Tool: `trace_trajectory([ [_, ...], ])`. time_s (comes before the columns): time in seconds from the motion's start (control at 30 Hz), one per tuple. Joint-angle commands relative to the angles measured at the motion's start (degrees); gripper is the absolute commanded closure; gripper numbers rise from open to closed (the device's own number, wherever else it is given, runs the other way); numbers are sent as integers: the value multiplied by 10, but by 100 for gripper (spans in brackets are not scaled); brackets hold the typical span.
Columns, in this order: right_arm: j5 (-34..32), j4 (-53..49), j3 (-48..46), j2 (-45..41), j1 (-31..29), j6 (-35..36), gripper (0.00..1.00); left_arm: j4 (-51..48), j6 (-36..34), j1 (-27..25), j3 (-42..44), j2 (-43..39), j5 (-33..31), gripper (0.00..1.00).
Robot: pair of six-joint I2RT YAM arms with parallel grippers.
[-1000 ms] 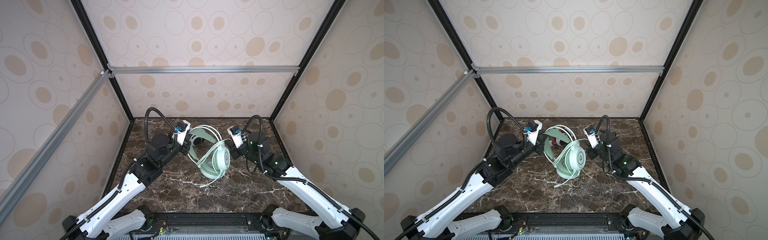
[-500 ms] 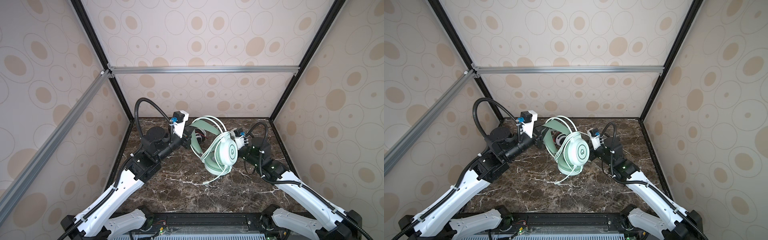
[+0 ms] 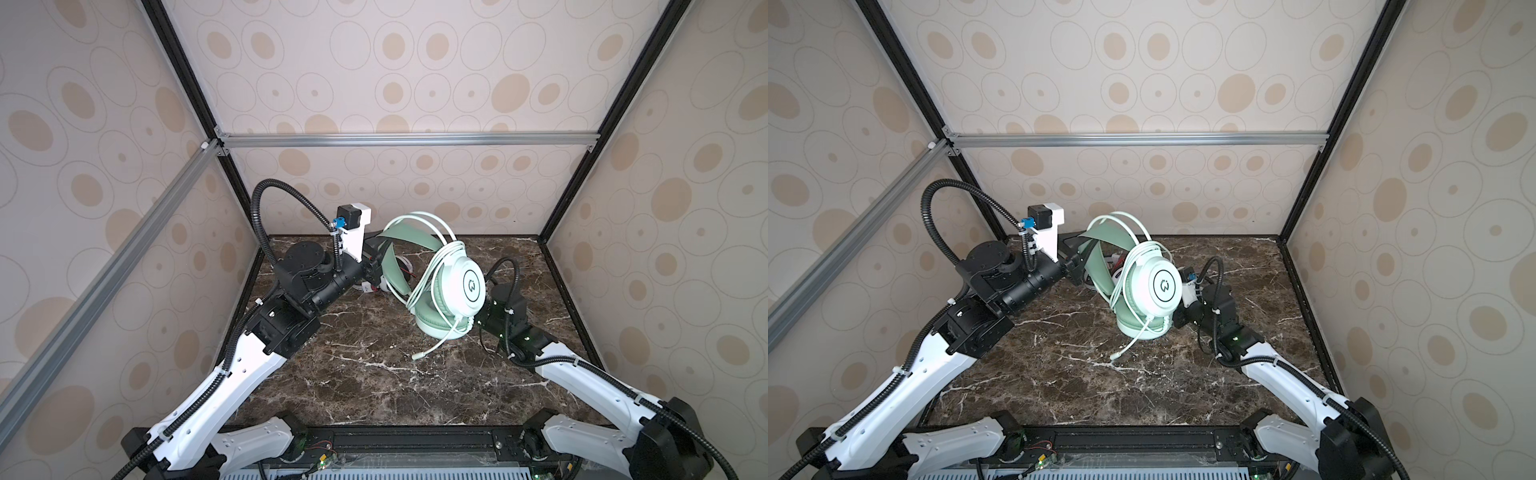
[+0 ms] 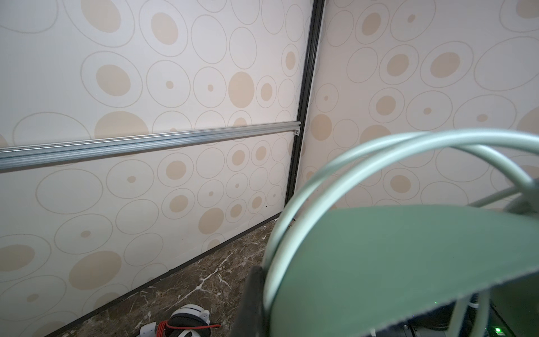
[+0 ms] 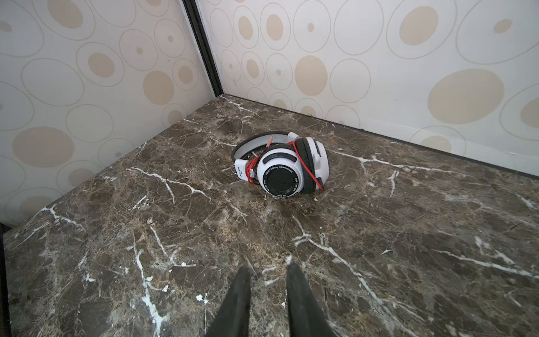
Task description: Wrap the headphones
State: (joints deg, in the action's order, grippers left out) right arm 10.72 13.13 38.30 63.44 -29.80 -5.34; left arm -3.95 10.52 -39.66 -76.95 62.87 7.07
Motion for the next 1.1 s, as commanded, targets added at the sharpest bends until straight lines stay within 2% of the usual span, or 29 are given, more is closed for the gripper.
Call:
trace_trajectory([
  [0.0, 10, 32, -25, 4, 4, -10, 75, 37, 38, 0, -41, -3, -14, 100],
  [0.43, 15, 65, -82, 32, 5, -31, 63, 43, 48, 4, -36, -2, -34, 100],
  [0.93, 2, 89, -109, 74, 5, -48, 62, 48, 63, 14, -31, -4, -47, 100],
  [1.07, 4, 95, -109, 91, 4, -52, 67, 50, 65, 16, -30, -4, -47, 100],
])
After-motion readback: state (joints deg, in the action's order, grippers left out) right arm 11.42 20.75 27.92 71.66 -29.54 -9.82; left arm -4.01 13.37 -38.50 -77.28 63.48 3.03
